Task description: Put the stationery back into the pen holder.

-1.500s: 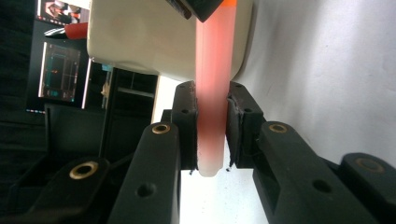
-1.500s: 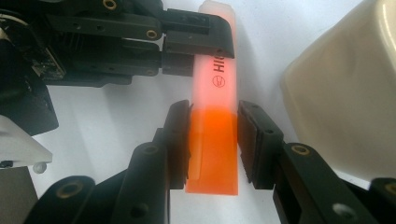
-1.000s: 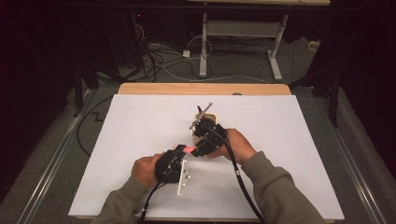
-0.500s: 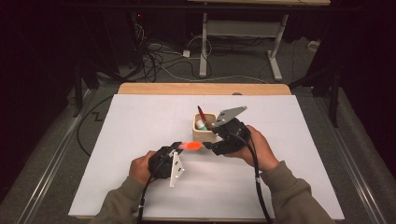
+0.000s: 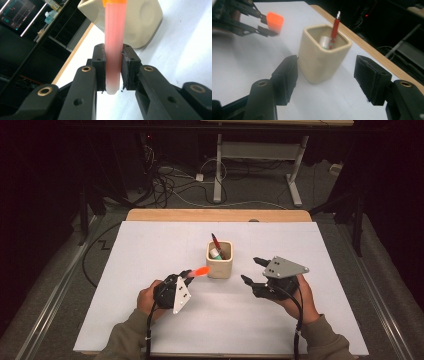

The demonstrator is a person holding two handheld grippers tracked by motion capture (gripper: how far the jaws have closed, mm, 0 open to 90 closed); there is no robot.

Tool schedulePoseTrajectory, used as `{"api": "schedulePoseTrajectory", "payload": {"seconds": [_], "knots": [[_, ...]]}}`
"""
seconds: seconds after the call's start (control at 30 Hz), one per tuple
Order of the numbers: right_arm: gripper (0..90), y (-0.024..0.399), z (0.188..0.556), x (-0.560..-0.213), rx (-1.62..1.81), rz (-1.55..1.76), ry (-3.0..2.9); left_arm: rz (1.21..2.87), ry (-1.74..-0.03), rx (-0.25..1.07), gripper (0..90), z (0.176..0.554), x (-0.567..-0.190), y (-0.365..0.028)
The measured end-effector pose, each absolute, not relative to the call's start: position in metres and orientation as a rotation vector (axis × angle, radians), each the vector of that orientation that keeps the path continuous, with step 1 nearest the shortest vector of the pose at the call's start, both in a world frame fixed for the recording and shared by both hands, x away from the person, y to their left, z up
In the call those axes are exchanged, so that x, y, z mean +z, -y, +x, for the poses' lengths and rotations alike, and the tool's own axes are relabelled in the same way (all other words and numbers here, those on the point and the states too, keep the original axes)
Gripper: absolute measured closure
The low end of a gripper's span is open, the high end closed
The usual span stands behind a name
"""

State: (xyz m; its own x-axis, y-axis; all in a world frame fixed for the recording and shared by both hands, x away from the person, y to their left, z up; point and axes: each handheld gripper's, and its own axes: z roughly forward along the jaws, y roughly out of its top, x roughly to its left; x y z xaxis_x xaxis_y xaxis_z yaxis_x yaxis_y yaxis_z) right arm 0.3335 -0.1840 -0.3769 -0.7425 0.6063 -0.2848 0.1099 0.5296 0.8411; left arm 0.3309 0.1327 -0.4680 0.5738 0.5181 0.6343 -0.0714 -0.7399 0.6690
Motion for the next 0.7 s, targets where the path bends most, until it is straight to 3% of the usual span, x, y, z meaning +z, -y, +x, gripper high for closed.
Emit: {"api": "schedulePoseTrajectory", "payload": {"seconds": [0.7], "knots": [[26.3, 0.235, 0.301, -0.426, 1.198, 0.674, -1.932, 1.932, -0.527, 0.824, 74.3, 0.337, -0.452, -0.149]]}}
